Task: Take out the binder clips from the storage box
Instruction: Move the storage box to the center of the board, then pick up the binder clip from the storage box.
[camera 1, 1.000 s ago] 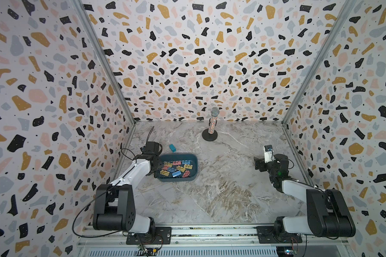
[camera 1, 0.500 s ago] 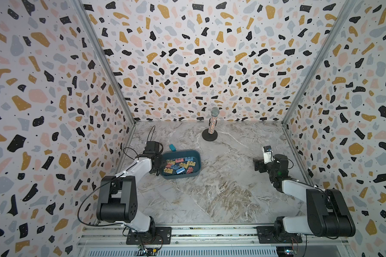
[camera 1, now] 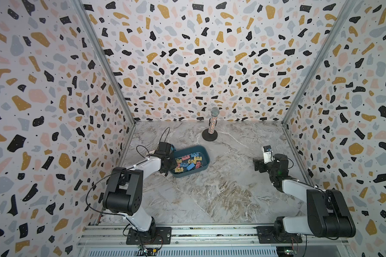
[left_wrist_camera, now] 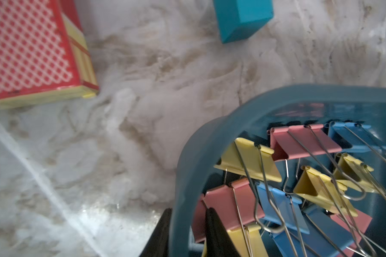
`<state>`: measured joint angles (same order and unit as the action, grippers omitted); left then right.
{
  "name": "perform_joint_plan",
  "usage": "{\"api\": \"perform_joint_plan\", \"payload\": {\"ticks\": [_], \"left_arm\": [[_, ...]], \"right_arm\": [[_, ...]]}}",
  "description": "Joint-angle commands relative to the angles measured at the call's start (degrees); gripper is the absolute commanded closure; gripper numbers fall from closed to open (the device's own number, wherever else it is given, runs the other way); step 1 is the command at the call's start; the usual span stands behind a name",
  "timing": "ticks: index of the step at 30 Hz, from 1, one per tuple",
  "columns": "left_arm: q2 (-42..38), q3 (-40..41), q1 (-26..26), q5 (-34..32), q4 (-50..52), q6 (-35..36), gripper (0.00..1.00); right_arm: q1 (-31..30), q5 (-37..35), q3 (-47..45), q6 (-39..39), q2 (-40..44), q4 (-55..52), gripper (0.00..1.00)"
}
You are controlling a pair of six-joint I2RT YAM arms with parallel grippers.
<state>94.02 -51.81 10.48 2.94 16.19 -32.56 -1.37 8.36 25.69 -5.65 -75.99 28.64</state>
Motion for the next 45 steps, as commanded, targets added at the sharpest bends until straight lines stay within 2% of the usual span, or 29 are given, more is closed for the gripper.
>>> {"api": "perform_joint_plan", "payload": {"ticks": [1, 10, 19, 23, 33, 45], "left_arm": [[0.4, -2.5, 1.0, 0.2, -1.2, 1.1, 0.72], [2.0, -4.8, 1.1, -0.3, -1.1, 3.6, 0.72], [3.6, -7.9, 1.1, 0.0, -0.7, 7.6, 0.72], [4.0, -8.7, 1.1, -0.3, -0.8, 8.8, 0.7], [5.7, -9.7, 1.1, -0.6, -1.0, 9.2, 0.7], [4.3, -8.3, 1.1, -0.4, -2.0, 8.6, 0.69]], "right_arm": [[-0.3, 1.8, 3.8, -1.5, 5.6, -5.1, 0.1], [-1.7, 14.1, 9.9, -2.9, 10.9, -15.4, 0.14], [-11.9, 20.9, 17.8, -11.2, 8.9, -26.6, 0.16], [-17.4, 21.2, 21.1, -16.1, 6.9, -30.7, 0.17], [-24.7, 19.7, 24.0, -19.2, 2.6, -32.3, 0.22], [-34.0, 16.4, 33.9, -26.2, -8.3, -34.1, 0.38]]}}
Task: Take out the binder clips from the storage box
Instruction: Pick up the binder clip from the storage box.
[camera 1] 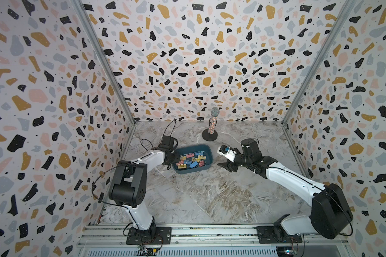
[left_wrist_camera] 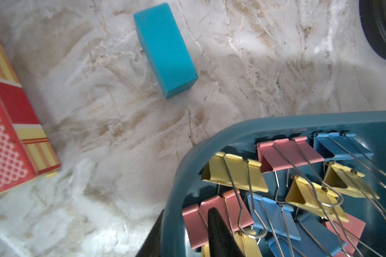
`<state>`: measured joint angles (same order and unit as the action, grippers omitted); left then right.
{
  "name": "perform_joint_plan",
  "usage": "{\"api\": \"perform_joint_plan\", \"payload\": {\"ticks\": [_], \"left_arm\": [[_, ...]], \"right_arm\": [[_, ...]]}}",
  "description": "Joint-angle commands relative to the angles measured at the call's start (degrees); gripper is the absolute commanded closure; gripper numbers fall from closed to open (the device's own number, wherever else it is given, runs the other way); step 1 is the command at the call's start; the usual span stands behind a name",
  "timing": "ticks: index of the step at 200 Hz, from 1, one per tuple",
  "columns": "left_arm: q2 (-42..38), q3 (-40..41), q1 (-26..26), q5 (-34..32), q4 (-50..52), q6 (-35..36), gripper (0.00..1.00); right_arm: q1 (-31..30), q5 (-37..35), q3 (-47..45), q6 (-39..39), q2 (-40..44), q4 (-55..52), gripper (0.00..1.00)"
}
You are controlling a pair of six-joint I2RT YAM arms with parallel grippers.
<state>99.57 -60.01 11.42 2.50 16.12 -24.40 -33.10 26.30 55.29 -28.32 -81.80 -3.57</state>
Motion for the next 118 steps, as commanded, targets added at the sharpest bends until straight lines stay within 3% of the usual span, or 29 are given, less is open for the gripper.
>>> {"api": "perform_joint_plan", "payload": {"ticks": [1, 118], "left_arm": [[-1.3, -0.2, 0.2, 0.1, -2.0, 0.4, 0.69], [-0.7, -0.7, -0.7, 1.6, -1.8, -0.6, 0.67]], "right_arm": [[-2.9, -1.8, 5.4, -4.3, -3.8, -2.3, 0.39], [-8.1, -1.8, 19.6, -11.7, -18.9, -6.3, 0.48]]}}
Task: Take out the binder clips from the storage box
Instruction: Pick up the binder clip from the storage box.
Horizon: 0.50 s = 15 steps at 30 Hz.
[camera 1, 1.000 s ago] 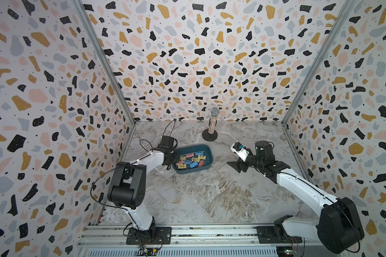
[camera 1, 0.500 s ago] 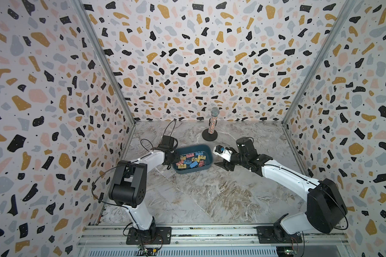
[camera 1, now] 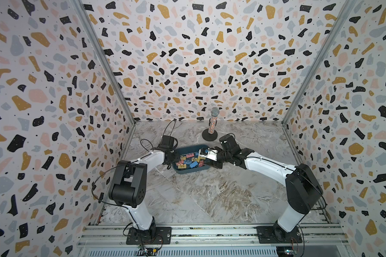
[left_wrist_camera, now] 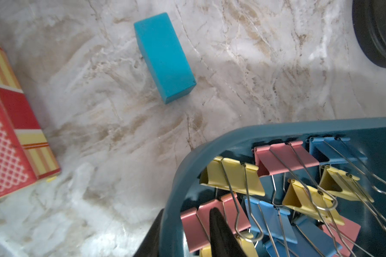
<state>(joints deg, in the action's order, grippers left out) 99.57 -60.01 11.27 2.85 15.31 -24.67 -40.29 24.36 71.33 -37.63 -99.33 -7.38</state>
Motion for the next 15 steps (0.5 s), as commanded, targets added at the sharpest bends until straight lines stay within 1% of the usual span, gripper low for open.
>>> {"api": "perform_joint_plan", "payload": {"ticks": [1, 4, 8, 15], "left_arm": [[-0.7, -0.8, -0.5, 1.3, -1.0, -0.3, 0.67], [-0.9, -0.7, -0.6, 1.5, -1.0, -0.3, 0.67], [-1.2, -0.6, -0.8, 1.5, -0.9, -0.4, 0.67], [-1.4, -0.5, -0.9, 2.1, -0.5, -0.7, 0.67]], "right_arm": [[-1.0, 0.1, 3.7, -2.5, -1.7, -2.5, 0.48], [-1.4, 0.2, 5.5, -3.3, -3.6, -2.9, 0.49], [-2.0, 0.4, 8.2, -4.4, -6.3, -4.3, 0.53], [-3.2, 0.5, 11.1, -5.8, -9.8, -4.3, 0.55]]}}
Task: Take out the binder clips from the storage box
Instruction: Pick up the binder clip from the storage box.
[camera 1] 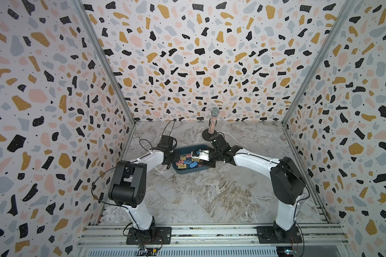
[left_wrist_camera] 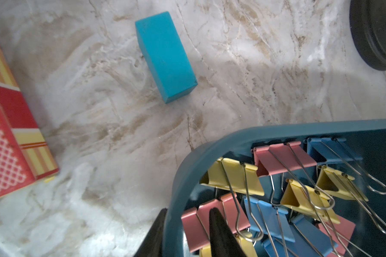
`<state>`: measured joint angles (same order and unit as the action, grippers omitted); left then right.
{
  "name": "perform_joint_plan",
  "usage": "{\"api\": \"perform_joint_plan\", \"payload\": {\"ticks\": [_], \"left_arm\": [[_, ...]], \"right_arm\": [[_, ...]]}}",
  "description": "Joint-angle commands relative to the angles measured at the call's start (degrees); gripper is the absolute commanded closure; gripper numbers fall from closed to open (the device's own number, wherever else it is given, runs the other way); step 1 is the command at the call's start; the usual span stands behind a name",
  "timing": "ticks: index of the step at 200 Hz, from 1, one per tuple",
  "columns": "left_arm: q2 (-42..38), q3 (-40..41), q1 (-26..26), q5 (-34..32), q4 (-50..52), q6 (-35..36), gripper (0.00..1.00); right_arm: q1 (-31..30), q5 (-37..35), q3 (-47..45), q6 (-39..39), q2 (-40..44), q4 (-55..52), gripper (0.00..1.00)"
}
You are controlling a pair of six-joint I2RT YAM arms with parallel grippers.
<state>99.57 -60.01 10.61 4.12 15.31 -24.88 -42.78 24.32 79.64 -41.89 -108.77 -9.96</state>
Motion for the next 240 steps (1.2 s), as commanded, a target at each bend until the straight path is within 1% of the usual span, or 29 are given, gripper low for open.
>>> {"api": "perform_joint_plan", "payload": {"ticks": [1, 65, 240], "left_arm": [[-1.5, -0.6, -0.3, 0.8, -0.5, -0.5, 0.67], [-1.6, -0.3, -0.3, 1.1, -0.2, -0.8, 0.67], [-2.5, 0.1, -0.3, 1.3, 0.2, -0.8, 0.67]], "right_arm": [[-0.9, 0.2, 3.4, -1.8, -1.0, -1.8, 0.55], [-2.0, -0.5, 7.3, -3.7, -4.9, -3.5, 0.56], [-2.6, -1.7, 12.3, -4.5, -10.5, -4.2, 0.64]]}}
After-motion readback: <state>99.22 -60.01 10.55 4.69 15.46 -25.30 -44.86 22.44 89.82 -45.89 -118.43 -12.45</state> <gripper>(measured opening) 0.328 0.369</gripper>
